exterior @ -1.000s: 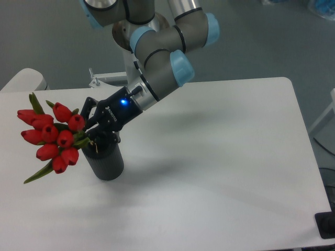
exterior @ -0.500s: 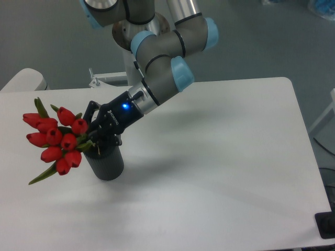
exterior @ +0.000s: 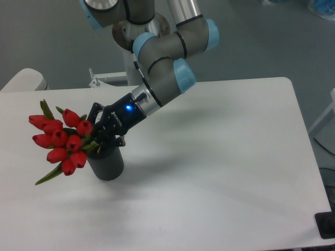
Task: Insert the flowers into the vase
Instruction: 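Lower the tulip stems into the vase while tilting the bunch upright, then open the gripper and release the tulips, backing away from the vase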
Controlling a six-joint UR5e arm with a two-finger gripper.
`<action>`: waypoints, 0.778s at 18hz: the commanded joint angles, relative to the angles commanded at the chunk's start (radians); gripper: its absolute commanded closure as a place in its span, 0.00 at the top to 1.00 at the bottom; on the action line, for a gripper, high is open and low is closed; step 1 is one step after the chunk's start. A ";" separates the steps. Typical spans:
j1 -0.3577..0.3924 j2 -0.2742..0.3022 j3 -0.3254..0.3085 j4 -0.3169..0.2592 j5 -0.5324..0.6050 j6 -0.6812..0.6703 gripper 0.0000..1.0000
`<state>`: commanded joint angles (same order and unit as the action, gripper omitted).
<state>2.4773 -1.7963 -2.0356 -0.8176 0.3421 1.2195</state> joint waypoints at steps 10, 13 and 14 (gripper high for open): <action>0.015 0.000 0.000 0.000 0.002 0.000 0.56; 0.017 0.002 0.003 0.000 0.002 0.000 0.68; 0.020 0.003 0.003 0.000 0.003 0.000 0.71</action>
<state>2.4973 -1.7932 -2.0325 -0.8176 0.3451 1.2195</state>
